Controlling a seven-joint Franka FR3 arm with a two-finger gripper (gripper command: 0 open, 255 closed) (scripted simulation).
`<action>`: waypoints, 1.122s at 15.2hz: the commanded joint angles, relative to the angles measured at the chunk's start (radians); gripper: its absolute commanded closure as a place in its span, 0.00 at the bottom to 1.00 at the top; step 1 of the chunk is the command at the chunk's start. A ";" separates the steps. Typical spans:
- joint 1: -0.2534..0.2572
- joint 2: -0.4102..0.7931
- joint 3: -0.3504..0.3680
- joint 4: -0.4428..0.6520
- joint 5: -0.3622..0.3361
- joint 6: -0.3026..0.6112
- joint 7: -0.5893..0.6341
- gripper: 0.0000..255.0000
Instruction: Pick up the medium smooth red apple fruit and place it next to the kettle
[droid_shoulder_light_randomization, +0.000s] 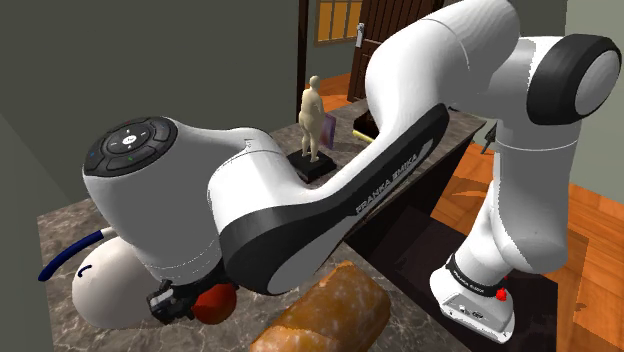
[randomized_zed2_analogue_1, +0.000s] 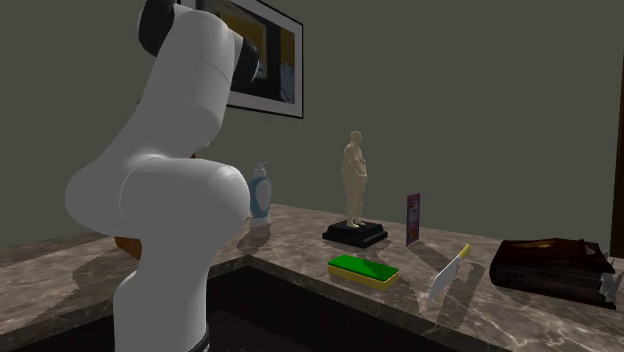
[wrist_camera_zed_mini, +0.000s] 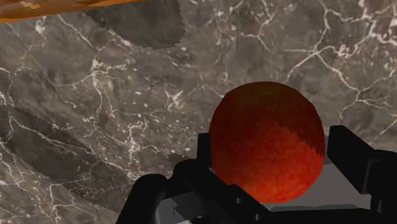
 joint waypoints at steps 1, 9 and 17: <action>0.002 0.010 -0.005 -0.012 -0.010 0.020 0.006 1.00; 0.016 0.056 -0.030 -0.064 -0.055 0.102 0.041 1.00; 0.024 0.078 -0.043 -0.081 -0.077 0.134 0.057 1.00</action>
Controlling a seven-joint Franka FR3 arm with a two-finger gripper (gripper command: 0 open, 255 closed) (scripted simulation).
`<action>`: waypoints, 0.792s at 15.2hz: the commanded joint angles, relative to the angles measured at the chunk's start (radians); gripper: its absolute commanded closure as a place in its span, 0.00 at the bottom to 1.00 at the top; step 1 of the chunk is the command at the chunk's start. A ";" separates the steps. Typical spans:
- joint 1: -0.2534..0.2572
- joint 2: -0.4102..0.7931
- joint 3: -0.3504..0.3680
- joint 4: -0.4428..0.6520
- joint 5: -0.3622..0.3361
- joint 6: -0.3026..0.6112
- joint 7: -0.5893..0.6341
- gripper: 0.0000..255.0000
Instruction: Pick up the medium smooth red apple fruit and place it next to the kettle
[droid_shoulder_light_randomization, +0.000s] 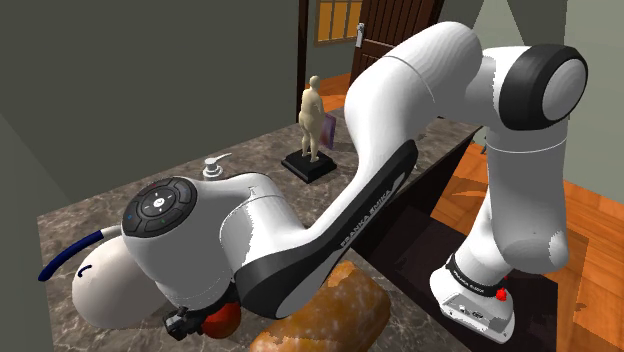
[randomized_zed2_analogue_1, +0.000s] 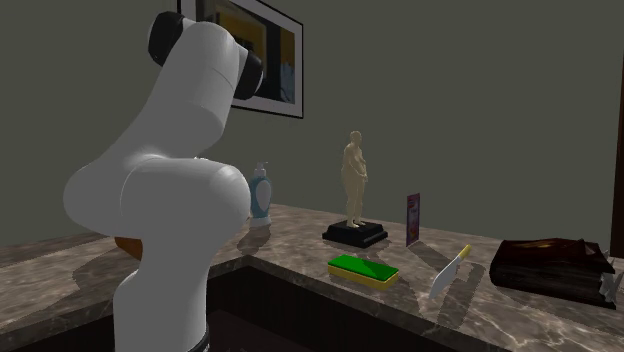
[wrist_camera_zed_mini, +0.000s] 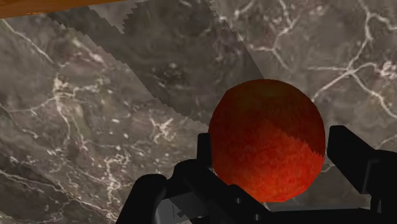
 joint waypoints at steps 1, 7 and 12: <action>0.000 0.000 0.000 0.000 0.000 0.000 0.000 1.00; 0.000 0.000 0.000 0.000 0.000 0.000 0.000 0.00; -0.011 -0.046 0.028 0.041 0.045 -0.074 -0.027 0.00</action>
